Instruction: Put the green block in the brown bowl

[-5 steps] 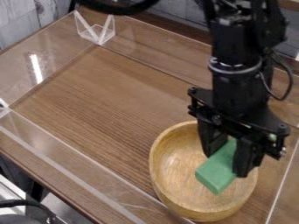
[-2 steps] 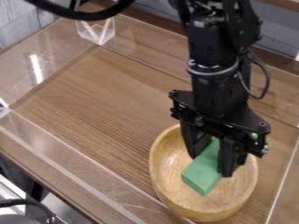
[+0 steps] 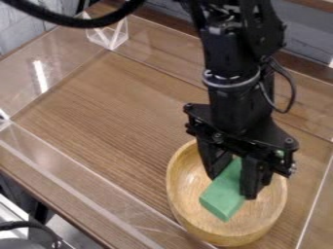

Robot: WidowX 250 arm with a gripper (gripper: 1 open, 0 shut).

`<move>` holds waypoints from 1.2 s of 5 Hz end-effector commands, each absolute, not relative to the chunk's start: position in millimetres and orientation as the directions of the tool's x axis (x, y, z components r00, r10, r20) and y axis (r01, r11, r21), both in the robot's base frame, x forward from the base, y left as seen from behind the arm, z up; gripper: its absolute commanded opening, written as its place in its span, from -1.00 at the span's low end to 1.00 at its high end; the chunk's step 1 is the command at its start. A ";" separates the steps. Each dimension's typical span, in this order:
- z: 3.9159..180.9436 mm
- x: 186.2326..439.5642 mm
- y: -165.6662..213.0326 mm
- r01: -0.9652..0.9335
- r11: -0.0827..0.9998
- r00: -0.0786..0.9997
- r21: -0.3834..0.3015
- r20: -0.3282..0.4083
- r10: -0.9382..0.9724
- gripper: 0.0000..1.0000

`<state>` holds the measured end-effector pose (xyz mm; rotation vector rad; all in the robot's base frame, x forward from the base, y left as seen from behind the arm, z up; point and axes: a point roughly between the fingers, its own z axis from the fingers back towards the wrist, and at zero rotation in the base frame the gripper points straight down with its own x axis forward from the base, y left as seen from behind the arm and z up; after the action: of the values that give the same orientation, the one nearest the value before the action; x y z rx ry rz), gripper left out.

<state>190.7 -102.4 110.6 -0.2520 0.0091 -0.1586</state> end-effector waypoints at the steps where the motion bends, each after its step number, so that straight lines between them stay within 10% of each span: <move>1: 119.6 194.1 -102.3 0.148 0.954 0.989 -0.259 0.063 -0.137 -1.00; 4: 117.9 192.1 -98.3 0.113 0.957 0.993 -0.266 0.059 -0.101 -1.00; 5: 117.5 192.2 -97.0 0.110 0.957 0.994 -0.268 0.055 -0.099 1.00; 6: 115.1 192.5 -94.7 0.106 0.957 0.994 -0.269 0.050 -0.096 1.00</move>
<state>188.4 -94.8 106.7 -0.2639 0.0035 -0.1030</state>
